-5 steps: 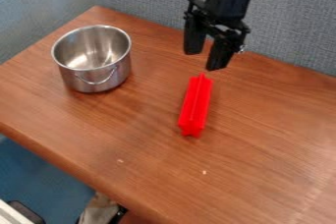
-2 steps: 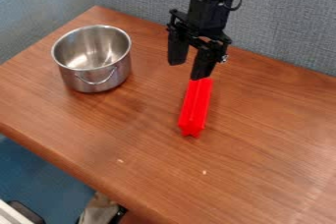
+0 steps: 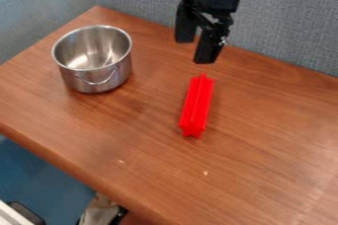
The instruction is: Put the red object in the metal pot
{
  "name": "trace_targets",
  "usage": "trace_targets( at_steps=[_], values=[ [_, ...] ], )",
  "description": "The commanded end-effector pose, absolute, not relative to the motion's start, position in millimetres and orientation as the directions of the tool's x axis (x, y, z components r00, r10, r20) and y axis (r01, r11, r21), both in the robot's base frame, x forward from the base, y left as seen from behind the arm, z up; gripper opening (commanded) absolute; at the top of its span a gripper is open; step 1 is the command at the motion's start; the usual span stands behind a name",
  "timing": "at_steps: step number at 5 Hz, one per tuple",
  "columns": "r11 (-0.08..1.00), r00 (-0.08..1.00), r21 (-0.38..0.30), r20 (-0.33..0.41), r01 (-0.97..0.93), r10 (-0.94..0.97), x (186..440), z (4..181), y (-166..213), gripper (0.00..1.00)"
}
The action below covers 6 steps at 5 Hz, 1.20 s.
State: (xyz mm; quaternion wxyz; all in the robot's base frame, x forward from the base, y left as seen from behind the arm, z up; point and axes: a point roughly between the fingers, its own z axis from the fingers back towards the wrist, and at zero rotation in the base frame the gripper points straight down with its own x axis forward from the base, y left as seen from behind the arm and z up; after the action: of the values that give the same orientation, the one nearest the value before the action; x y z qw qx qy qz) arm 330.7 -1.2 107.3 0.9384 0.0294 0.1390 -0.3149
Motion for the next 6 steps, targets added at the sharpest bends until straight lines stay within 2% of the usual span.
trace_targets(
  at_steps=[1, 2, 3, 4, 6],
  values=[
    [0.789, 0.773, 0.018, -0.218, 0.614, -0.596, 331, 117.0, -1, 1.00],
    [0.802, 0.791, 0.033, -0.195, 0.597, -0.580, 319, 105.8, -3, 1.00],
    [0.829, 0.819, 0.023, -0.177, 0.558, -0.546, 301, 99.3, -9, 0.00],
    [0.850, 0.839, 0.012, -0.164, 0.527, -0.518, 290, 99.5, -15, 0.00],
    [0.846, 0.841, 0.003, -0.115, 0.533, -0.529, 294, 123.0, -36, 0.00]
  ],
)
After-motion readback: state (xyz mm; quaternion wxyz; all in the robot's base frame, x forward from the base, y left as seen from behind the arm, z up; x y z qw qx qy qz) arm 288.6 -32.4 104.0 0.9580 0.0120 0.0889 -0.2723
